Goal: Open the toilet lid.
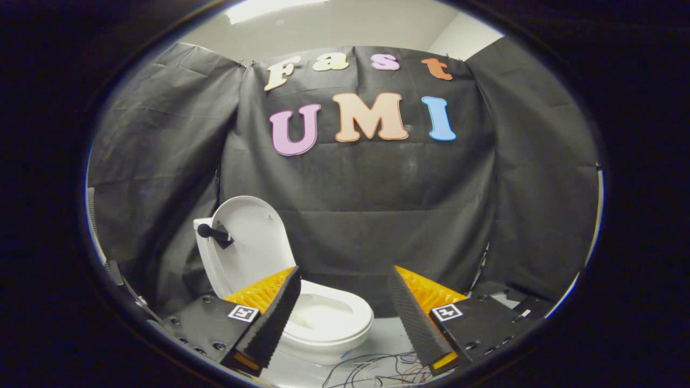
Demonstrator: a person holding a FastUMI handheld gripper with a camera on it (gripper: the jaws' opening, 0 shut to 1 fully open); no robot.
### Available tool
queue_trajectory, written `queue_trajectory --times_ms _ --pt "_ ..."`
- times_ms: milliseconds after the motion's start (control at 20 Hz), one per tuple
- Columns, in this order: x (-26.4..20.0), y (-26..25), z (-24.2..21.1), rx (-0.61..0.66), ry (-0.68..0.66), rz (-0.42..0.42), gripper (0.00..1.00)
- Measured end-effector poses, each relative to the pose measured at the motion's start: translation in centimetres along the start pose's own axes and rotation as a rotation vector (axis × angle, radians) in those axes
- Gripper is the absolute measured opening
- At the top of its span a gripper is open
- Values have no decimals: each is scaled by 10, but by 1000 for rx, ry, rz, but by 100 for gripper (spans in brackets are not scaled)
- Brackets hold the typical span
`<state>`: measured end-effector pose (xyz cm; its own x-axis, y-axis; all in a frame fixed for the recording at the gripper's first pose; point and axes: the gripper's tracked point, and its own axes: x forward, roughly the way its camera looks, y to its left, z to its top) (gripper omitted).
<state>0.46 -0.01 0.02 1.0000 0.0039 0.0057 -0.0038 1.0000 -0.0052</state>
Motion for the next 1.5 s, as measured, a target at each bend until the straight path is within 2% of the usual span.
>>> queue_trajectory --times_ms 50,1500 --pt "-1 -1 0 1 2 -1 100" --pt "-5 -1 2 1 6 0 100"
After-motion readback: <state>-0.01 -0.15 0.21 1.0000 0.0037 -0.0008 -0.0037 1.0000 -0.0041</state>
